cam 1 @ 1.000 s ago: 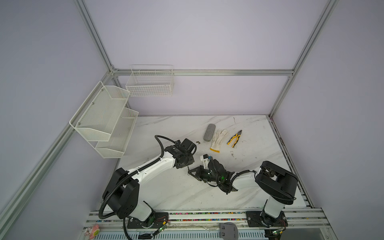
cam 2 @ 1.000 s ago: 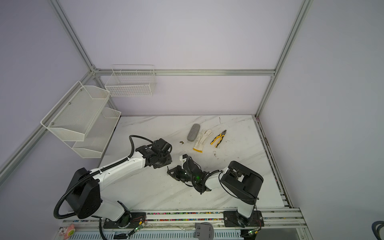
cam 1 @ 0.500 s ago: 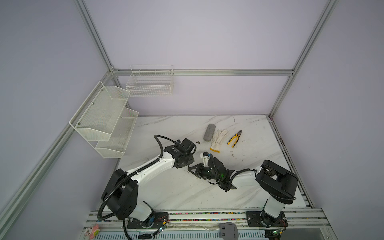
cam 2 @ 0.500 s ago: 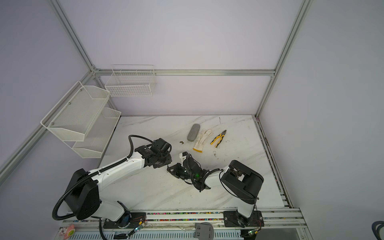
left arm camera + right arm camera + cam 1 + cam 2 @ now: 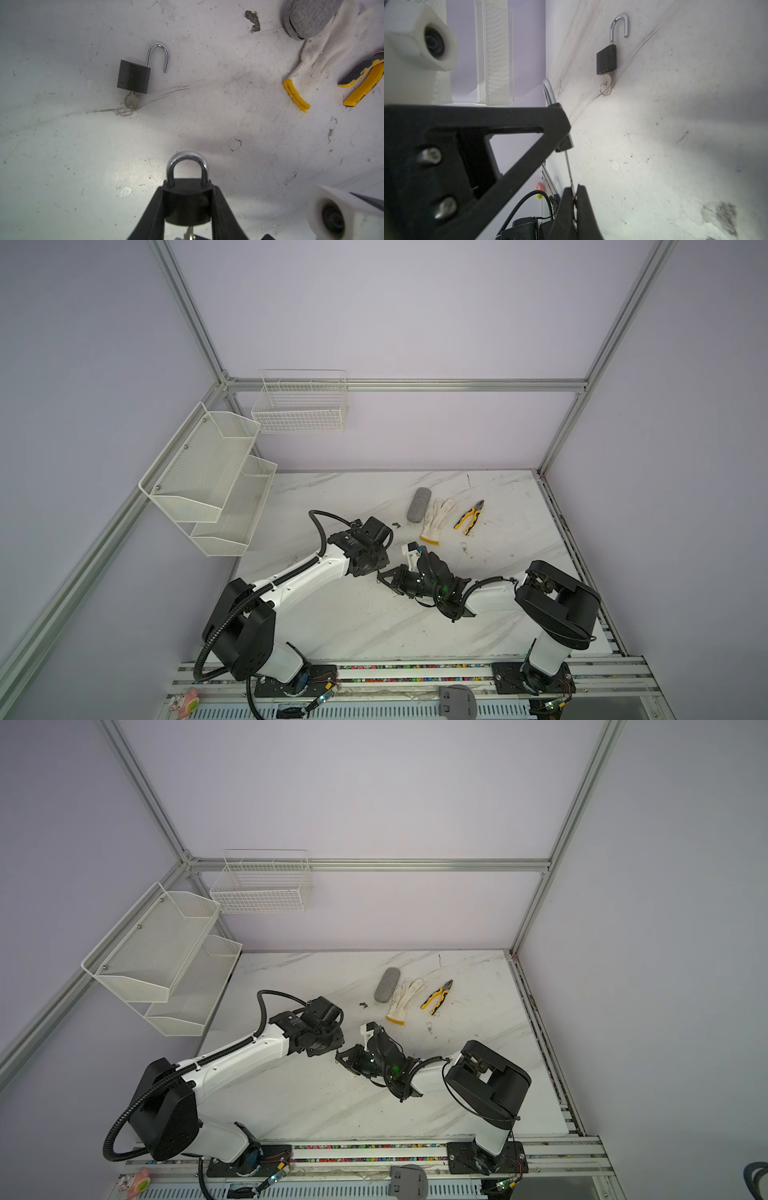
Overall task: Unlock with the key
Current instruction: 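Align the key tip under the padlock's keyhole with the right gripper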
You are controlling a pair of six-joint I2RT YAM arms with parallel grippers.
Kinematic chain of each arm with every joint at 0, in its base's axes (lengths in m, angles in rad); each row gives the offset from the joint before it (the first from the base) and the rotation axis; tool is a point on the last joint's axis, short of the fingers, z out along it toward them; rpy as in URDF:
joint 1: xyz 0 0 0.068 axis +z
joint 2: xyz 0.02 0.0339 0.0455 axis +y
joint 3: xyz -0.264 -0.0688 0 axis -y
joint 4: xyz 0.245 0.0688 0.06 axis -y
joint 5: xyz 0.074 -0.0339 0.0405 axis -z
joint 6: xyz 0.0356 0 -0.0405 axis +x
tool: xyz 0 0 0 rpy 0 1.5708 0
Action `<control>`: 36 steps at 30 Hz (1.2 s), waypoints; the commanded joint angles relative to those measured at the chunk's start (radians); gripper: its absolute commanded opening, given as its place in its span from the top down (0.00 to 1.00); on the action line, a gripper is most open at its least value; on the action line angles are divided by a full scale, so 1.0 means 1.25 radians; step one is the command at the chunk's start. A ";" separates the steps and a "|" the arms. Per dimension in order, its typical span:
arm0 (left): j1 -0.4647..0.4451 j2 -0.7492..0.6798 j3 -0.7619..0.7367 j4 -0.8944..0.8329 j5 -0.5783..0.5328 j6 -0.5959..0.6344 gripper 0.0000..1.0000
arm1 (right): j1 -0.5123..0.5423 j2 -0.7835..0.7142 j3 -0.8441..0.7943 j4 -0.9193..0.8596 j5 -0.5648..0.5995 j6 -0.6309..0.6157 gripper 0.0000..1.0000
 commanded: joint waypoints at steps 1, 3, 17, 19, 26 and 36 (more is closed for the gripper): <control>-0.004 -0.026 0.044 0.008 0.003 0.020 1.00 | -0.007 -0.027 0.005 0.005 0.015 -0.001 1.00; -0.003 -0.029 0.044 0.009 0.009 0.017 1.00 | -0.008 -0.018 0.010 0.010 0.010 -0.010 1.00; -0.016 -0.045 0.041 -0.006 0.057 0.066 1.00 | -0.022 -0.034 0.047 -0.026 -0.025 -0.083 1.00; -0.019 -0.045 0.038 -0.021 0.048 0.072 1.00 | -0.036 -0.042 0.038 -0.024 -0.030 -0.089 1.00; -0.028 -0.081 0.033 -0.038 0.074 0.077 1.00 | -0.043 -0.070 0.065 -0.058 -0.037 -0.147 1.00; -0.063 -0.093 0.039 -0.064 0.096 0.080 1.00 | -0.049 -0.115 0.051 -0.094 0.063 -0.182 1.00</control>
